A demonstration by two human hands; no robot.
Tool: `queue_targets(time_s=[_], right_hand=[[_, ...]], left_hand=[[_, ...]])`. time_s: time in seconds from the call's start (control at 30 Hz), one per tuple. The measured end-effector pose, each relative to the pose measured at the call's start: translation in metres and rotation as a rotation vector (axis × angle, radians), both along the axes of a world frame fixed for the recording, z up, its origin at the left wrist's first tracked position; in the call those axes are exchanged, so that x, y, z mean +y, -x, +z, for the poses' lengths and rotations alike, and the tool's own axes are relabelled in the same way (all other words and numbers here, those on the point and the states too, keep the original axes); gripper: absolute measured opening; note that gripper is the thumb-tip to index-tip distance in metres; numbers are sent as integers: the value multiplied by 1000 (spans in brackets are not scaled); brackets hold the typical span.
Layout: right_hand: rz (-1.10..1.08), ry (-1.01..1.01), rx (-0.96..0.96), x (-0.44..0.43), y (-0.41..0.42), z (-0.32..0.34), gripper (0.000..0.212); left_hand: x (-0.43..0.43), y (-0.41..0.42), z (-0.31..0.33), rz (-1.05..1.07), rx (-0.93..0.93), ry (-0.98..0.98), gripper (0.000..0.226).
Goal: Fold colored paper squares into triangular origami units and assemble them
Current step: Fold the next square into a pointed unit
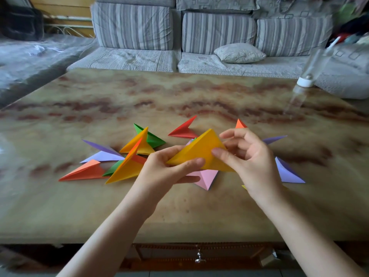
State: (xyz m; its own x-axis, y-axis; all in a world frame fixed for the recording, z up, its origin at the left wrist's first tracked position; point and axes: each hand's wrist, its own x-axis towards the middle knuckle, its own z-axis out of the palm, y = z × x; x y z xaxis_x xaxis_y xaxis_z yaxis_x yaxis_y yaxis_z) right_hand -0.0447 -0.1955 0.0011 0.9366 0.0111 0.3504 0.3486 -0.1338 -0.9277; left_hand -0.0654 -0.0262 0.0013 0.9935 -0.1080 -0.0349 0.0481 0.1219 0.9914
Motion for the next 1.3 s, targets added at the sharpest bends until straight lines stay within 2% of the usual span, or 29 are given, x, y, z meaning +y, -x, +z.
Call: queue_targets(time_s=[0.1,0.23,0.4,0.57,0.83,1.03,1.17,1.3], right_hand=[[11,-13,47,1,1,1,29],[49,-90,99,3,2,4,14],[47,-111,156,2,2,4,13],[39,-116,218,0,2,4,10],[41,-131,277,0,4,7,22],[22,-116,266,0,4,6,12],[16,-84,235,0,3,5,8],[29,-24,233,1,5,3,13]], left_hand=[[0,1,0,28,-36,-8,30],[0,2,1,47,-52,4,27],[-1,3,0,67,-69,-19,17],[-2,2,0,67,-62,-35,19],[-2,2,0,58,-43,-54,23],[-3,4,0,56,-10,-19,25],[-5,5,1,24,4,-98,17],[-6,5,-2,39,-21,-196,14]])
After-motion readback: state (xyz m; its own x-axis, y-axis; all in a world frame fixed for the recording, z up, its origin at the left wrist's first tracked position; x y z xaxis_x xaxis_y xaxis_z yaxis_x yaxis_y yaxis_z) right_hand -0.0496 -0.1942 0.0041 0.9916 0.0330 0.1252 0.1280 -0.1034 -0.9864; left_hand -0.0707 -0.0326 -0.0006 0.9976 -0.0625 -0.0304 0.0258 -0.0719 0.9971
